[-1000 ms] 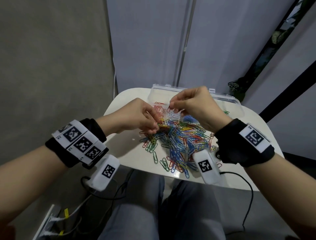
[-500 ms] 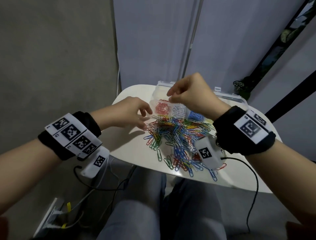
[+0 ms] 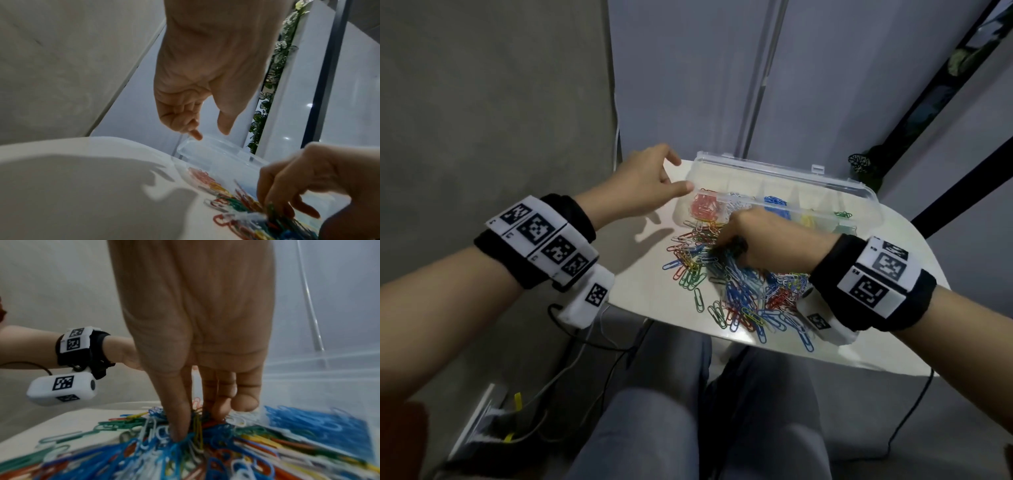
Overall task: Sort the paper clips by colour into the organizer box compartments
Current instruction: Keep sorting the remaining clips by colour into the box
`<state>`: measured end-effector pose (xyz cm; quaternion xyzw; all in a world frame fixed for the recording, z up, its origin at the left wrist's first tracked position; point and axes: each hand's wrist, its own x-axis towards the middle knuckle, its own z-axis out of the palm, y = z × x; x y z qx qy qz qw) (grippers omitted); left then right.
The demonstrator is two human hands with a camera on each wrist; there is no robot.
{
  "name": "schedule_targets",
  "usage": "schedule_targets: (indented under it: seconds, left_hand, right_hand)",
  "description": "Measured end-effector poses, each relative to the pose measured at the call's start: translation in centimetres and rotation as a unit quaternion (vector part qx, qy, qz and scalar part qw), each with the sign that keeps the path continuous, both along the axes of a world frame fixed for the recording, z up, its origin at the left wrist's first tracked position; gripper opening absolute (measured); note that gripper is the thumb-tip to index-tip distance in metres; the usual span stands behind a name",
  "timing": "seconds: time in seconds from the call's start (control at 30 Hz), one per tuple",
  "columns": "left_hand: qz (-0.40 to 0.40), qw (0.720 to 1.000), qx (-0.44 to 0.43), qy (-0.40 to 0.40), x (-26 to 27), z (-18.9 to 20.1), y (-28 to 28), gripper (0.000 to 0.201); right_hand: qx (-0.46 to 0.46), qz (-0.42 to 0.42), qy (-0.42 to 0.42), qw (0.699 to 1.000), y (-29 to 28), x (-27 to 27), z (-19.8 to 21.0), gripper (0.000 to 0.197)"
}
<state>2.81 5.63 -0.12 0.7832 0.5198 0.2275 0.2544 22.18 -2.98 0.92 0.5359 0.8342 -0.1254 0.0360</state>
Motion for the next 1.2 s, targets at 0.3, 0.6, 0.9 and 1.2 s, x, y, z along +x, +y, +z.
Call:
schedule_targets:
  seconds: [0.3, 0.6, 0.9, 1.2]
  left_hand:
    - [0.008, 0.998, -0.047, -0.034, 1.7, -1.0, 1.3, 0.054]
    - [0.012, 0.997, -0.036, -0.064, 1.9, -1.2, 1.3, 0.048]
    - [0.013, 0.991, -0.084, -0.108, 1.9, -1.5, 1.5, 0.048]
    - [0.016, 0.99, -0.09, -0.106, 2.0, -1.5, 1.5, 0.049]
  right_hand:
    - [-0.039, -0.21, 0.245, 0.946, 0.4, 3.2, -0.1, 0.006]
    - [-0.165, -0.316, 0.474, 0.805, -0.4, 4.8, 0.4, 0.012]
    - [-0.18, -0.326, 0.456, 0.808, -0.7, 5.4, 0.2, 0.01]
    - [-0.092, -0.342, 0.357, 0.864, -1.4, 5.7, 0.8, 0.002]
